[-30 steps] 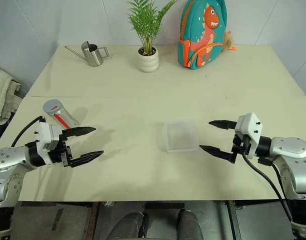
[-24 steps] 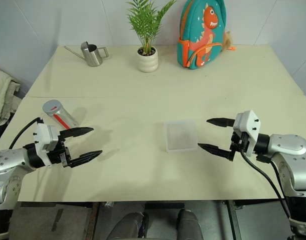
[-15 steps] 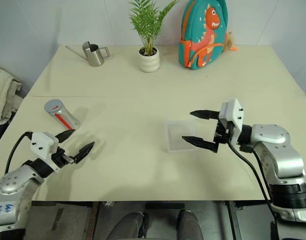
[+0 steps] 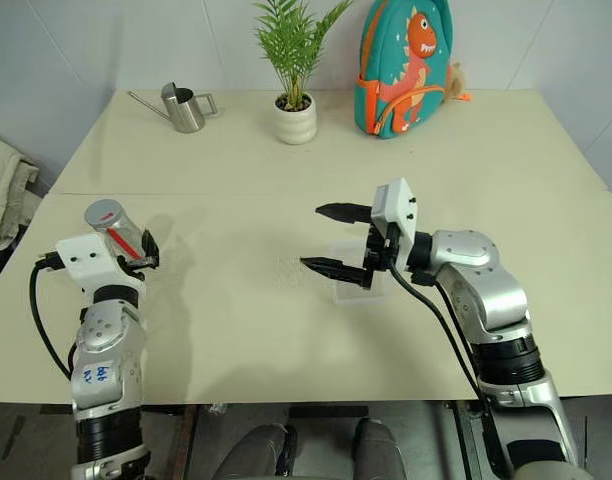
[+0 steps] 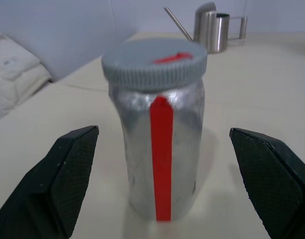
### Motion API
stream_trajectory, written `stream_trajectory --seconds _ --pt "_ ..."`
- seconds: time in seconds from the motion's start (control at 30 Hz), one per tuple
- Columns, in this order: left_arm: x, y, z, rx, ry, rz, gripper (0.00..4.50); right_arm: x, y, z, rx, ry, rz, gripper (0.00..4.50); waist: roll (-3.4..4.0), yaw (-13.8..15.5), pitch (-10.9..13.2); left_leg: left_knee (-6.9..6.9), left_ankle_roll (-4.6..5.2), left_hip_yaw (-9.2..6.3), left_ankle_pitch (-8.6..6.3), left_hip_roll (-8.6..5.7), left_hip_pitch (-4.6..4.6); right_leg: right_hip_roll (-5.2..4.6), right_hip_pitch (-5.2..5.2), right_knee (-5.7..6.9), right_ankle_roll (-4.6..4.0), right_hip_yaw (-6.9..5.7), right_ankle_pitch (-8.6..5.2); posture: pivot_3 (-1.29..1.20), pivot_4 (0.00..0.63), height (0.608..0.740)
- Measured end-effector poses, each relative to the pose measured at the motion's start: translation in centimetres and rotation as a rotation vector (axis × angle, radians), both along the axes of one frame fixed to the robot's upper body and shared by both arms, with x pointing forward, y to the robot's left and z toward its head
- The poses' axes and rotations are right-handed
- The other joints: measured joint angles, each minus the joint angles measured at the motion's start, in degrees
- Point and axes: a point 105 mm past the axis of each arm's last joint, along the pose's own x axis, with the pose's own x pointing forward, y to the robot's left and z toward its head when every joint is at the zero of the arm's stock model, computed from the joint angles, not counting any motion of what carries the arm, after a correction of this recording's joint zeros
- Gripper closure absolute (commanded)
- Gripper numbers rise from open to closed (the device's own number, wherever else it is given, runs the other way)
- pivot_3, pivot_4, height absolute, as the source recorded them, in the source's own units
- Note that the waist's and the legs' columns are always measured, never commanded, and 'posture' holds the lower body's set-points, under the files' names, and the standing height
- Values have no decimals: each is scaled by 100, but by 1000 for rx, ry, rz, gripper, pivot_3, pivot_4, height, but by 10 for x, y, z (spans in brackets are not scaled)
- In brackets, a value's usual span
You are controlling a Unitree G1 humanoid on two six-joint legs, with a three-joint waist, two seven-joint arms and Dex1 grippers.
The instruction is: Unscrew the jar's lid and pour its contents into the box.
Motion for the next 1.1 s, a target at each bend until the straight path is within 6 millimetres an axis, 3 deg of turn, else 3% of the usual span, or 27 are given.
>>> stream_trajectory --seconds 0.17,0.5,0.6,0.8,1.0,1.1 --pt "6 11 -1 20 2 27 15 1 0 0 0 -6 -5 0 0 -4 0 3 -1 2 -1 2 0 3 -1 0 0 1 0 0 150 740" --pt "38 28 5 67 -16 11 15 1 -1 -2 8 -4 -36 0 0 -2 0 4 -1 1 0 2 0 4 -3 8 1 1 0 0 150 740" --pt "43 26 5 64 -20 -2 546 0 -2 -5 9 6 -44 0 0 -5 0 2 -2 2 -1 2 -2 4 -4 3 1 1 1 0 150 740" --pt "47 20 2 68 -14 -24 2365 -1 -3 -6 15 7 -63 0 0 -10 0 4 -3 4 -2 4 -2 5 -5 5 2 1 1 0 150 740" --pt "50 5 5 93 -17 -112 2418 -1 -3 -6 24 8 -81 0 0 -10 0 7 -3 5 -1 4 -2 5 -5 10 2 1 1 0 150 740" --pt "52 -11 21 112 -59 -233 2418 -1 -1 -4 36 12 -91 0 -1 -11 0 7 -3 5 -1 5 -3 5 -5 8 2 2 1 0 150 740"
